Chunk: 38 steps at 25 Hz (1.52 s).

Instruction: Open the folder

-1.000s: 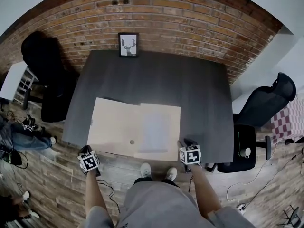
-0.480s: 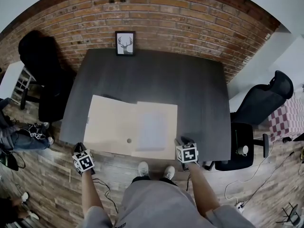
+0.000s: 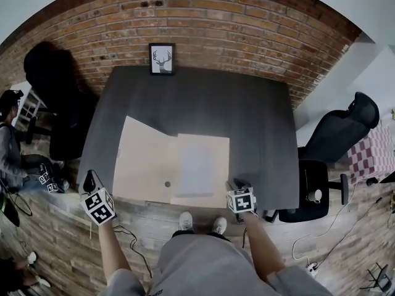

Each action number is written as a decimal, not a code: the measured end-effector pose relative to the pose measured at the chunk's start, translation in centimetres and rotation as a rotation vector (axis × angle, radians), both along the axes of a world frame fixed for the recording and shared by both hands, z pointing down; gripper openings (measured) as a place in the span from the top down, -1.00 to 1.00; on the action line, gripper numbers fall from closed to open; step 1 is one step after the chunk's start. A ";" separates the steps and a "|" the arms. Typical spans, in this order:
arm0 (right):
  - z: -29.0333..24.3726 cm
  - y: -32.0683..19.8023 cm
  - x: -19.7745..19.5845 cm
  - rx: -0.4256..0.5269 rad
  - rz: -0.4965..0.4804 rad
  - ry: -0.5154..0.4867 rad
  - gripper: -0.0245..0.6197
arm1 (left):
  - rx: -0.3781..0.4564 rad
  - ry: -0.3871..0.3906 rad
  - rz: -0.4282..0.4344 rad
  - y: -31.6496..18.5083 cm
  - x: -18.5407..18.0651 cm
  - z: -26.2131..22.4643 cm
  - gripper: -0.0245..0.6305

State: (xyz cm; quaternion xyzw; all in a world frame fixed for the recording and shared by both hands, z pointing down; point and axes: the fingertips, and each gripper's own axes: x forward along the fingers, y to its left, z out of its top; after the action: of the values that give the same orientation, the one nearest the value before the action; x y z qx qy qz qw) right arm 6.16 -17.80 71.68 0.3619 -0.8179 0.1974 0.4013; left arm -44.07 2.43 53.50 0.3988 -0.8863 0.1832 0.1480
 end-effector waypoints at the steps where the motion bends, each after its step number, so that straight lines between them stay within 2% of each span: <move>1: -0.1 0.1 0.0 0.007 -0.003 0.009 0.57 | 0.022 -0.011 0.025 -0.8 0.6 -1.1 0.88; 4: -1.5 0.1 -0.2 0.048 0.007 -0.001 0.70 | 0.072 -0.029 0.100 -3.0 2.6 -3.7 0.88; 8: -5.2 -0.5 -1.1 0.148 0.020 -0.075 0.89 | 0.114 -0.036 0.176 -5.0 5.2 -5.9 0.88; 12: -10.2 -1.3 -2.2 0.262 0.023 -0.162 0.92 | 0.152 -0.032 0.254 -7.0 8.5 -7.5 0.88; 18: -19.2 -1.9 -3.3 0.510 0.029 -0.269 0.92 | 0.218 -0.041 0.344 -9.7 12.8 -9.8 0.88; 21: -23.1 -1.7 -3.9 0.590 0.029 -0.330 0.92 | 0.259 -0.035 0.392 -10.9 15.4 -11.0 0.88; 26: -27.8 -0.9 -4.5 0.679 0.018 -0.400 0.92 | 0.323 -0.002 0.492 -12.7 20.5 -12.5 0.88; 30: -29.8 -0.4 -4.7 0.743 0.004 -0.409 0.92 | 0.368 0.022 0.564 -13.9 24.3 -12.9 0.88; 38: -30.2 0.4 -4.5 0.756 0.010 -0.437 0.92 | 0.389 0.018 0.666 -15.2 30.1 -12.7 0.88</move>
State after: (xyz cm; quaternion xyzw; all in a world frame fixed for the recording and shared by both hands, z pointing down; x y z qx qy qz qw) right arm 1.67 -17.44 41.52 0.4368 -0.8968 -0.0419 0.0571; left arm -13.98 -12.80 40.78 0.6870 -0.7251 0.0463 0.0096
